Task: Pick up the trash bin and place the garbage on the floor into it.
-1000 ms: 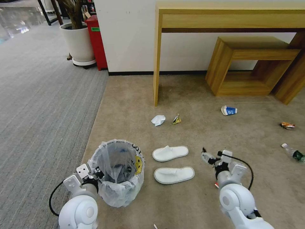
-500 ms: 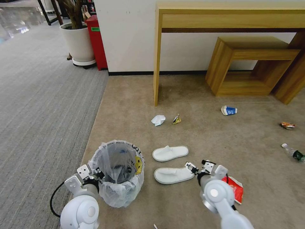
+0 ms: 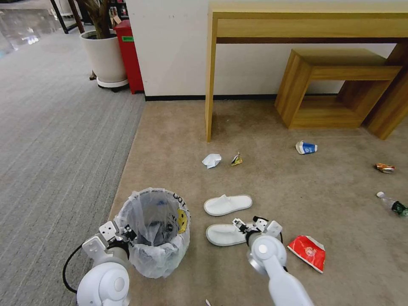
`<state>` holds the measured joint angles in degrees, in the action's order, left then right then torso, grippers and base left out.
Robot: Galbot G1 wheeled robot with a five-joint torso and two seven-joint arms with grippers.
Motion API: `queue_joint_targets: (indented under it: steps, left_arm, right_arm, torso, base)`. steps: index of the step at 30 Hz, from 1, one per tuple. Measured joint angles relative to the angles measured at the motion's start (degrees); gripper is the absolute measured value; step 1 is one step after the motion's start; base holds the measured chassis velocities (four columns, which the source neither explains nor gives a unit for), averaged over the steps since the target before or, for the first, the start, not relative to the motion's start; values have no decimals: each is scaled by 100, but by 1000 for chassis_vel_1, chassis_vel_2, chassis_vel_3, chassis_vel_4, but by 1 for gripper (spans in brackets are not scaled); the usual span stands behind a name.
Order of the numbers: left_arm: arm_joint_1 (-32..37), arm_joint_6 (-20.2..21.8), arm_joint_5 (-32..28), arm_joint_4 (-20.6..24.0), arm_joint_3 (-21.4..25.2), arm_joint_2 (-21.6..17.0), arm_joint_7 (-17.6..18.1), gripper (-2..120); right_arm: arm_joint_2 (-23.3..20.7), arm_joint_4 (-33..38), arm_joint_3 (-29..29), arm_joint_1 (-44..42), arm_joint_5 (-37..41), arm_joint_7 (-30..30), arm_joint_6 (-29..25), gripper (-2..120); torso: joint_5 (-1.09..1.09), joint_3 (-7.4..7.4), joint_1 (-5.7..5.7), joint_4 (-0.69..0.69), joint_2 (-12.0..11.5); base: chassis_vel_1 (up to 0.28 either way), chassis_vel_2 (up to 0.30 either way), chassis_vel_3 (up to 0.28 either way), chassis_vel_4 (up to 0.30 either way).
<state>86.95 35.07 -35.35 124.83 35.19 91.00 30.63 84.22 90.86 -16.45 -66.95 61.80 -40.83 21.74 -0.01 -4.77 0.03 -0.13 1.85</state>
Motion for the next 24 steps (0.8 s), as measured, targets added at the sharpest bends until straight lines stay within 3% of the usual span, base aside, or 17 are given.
queue_joint_targets:
  steps: [13,24]
  left_arm:
    - [101,-27,-2,110,37,-6,0,1]
    - [91,-46,-5,103,34,-1,2,1]
  right_arm:
    - [276,-827,45,368,-257,374,-229,100]
    - [217,-973,111,418,-304,428,-240,99]
  torso:
    - [0,0,0,0,0]
    - [0,0,0,0,0]
  base:
    - [0,0,0,0]
    - [0,0,0,0]
